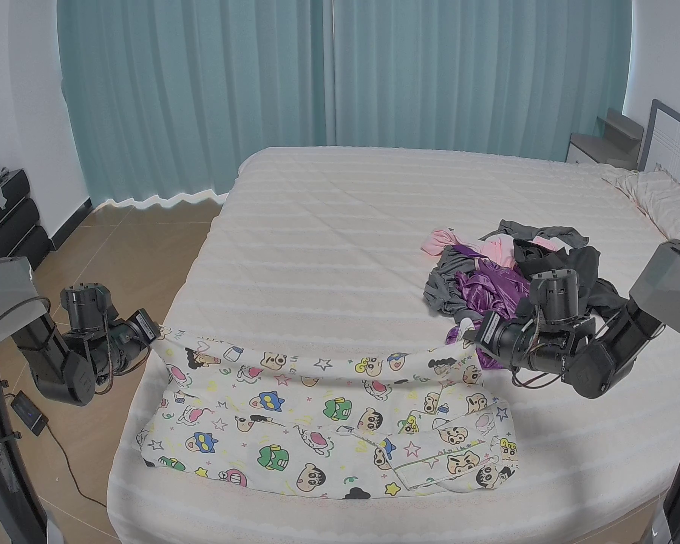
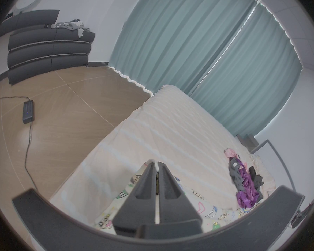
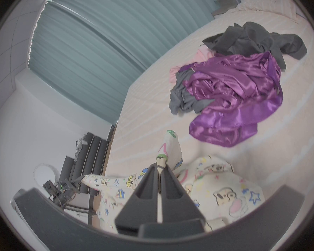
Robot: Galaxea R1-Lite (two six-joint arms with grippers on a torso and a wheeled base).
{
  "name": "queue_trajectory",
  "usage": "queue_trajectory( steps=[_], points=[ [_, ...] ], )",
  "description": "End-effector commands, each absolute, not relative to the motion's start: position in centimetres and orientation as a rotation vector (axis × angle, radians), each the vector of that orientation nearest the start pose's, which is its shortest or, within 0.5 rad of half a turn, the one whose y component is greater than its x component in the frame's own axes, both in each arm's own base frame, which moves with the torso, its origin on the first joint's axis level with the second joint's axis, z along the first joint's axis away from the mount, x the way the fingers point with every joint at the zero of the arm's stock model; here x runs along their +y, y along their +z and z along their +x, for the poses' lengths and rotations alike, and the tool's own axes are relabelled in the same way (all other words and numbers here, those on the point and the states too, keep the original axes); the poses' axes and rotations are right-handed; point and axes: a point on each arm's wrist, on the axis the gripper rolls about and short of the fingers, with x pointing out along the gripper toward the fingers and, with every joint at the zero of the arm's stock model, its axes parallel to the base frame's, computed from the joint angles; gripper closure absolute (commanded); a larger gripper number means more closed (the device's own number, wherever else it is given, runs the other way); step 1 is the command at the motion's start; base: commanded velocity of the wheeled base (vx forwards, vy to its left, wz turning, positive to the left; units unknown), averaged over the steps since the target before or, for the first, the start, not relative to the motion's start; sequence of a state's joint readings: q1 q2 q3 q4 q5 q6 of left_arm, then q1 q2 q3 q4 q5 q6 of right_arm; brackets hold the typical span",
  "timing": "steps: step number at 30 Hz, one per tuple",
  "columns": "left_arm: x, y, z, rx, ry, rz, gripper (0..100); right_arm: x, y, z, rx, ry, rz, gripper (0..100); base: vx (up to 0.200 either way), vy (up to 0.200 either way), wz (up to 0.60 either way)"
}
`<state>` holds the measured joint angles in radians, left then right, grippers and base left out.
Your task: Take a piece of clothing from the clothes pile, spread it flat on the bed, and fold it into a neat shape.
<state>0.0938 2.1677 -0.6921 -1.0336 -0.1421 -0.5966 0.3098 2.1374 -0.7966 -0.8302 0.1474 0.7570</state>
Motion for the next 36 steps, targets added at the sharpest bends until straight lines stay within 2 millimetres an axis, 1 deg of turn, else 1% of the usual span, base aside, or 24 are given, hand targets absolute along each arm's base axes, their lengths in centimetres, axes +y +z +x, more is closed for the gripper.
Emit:
queue_trajectory(
  steps=[1, 3, 5, 6, 10, 13, 15, 17, 21, 22, 23, 24, 25, 28, 32, 33, 36],
  points=[
    [3.6, 3.4, 33.9, 0.469, 0.104, -0.608, 100, 10.7, 4.8, 32.7, 0.696, 0.258, 0.671, 100, 0.0, 0.0, 0.0],
    [3.9, 2.8, 33.6, 0.492, 0.112, -0.582, 100, 10.6, 4.2, 31.9, 0.733, 0.286, 0.655, 100, 0.0, 0.0, 0.0],
    [4.0, 2.5, 33.5, 0.502, 0.115, -0.572, 100, 10.5, 4.0, 31.6, 0.748, 0.298, 0.654, 100, 0.0, 0.0, 0.0],
    [4.0, 1.9, 33.3, 0.523, 0.117, -0.558, 100, 10.4, 3.6, 31.2, 0.771, 0.316, 0.648, 100, 0.0, 0.0, 0.0],
    [4.0, 0.8, 32.8, 0.57, 0.121, -0.532, 100, 9.8, 3.0, 30.8, 0.804, 0.321, 0.632, 100, 0.0, 0.0, 0.0],
    [3.9, -0.5, 32.1, 0.625, 0.12, -0.504, 100, 9.1, 2.4, 30.3, 0.834, 0.327, 0.609, 100, 0.0, 0.0, 0.0],
    [3.8, -0.8, 31.8, 0.639, 0.118, -0.496, 100, 9.0, 2.3, 30.1, 0.841, 0.331, 0.602, 100, 0.0, 0.0, 0.0],
    [3.7, -1.8, 31.2, 0.688, 0.097, -0.478, 100, 8.3, 1.6, 29.6, 0.867, 0.319, 0.582, 100, 0.0, 0.0, 0.0],
    [3.5, -2.8, 30.6, 0.719, 0.077, -0.476, 100, 7.9, 0.3, 28.9, 0.912, 0.312, 0.54, 100, 0.0, 0.0, 0.0],
    [3.5, -2.8, 30.6, 0.719, 0.077, -0.476, 100, 7.9, 0.3, 28.9, 0.912, 0.312, 0.54, 100, 0.0, 0.0, 0.0],
    [3.4, -3.5, 30.3, 0.728, 0.072, -0.464, 100, 7.8, -0.4, 28.5, 0.937, 0.317, 0.51, 100, 0.0, 0.0, 0.0],
    [3.4, -3.5, 30.3, 0.728, 0.072, -0.464, 100, 7.8, -0.4, 28.5, 0.937, 0.317, 0.51, 100, 0.0, 0.0, 0.0],
    [3.3, -4.2, 30.1, 0.736, 0.066, -0.446, 100, 7.9, -1.3, 28.4, 0.964, 0.321, 0.482, 100, 0.0, 0.0, 0.0],
    [3.3, -4.9, 30.2, 0.732, 0.059, -0.433, 100, 8.1, -2.3, 28.4, 0.99, 0.322, 0.463, 100, 0.0, 0.0, 0.0],
    [3.4, -5.2, 30.4, 0.729, 0.06, -0.437, 100, 8.2, -3.3, 28.9, 0.999, 0.315, 0.453, 100, 0.0, 0.0, 0.0],
    [3.4, -5.1, 30.5, 0.724, 0.06, -0.438, 0, 8.3, -3.3, 29.1, 0.994, 0.318, 0.451, 0, 0.0, 0.0, 0.0],
    [3.5, -5.0, 30.6, 0.719, 0.063, -0.448, 0, 8.4, -3.2, 29.5, 0.98, 0.322, 0.456, 0, 0.0, 0.0, 0.0]
  ],
)
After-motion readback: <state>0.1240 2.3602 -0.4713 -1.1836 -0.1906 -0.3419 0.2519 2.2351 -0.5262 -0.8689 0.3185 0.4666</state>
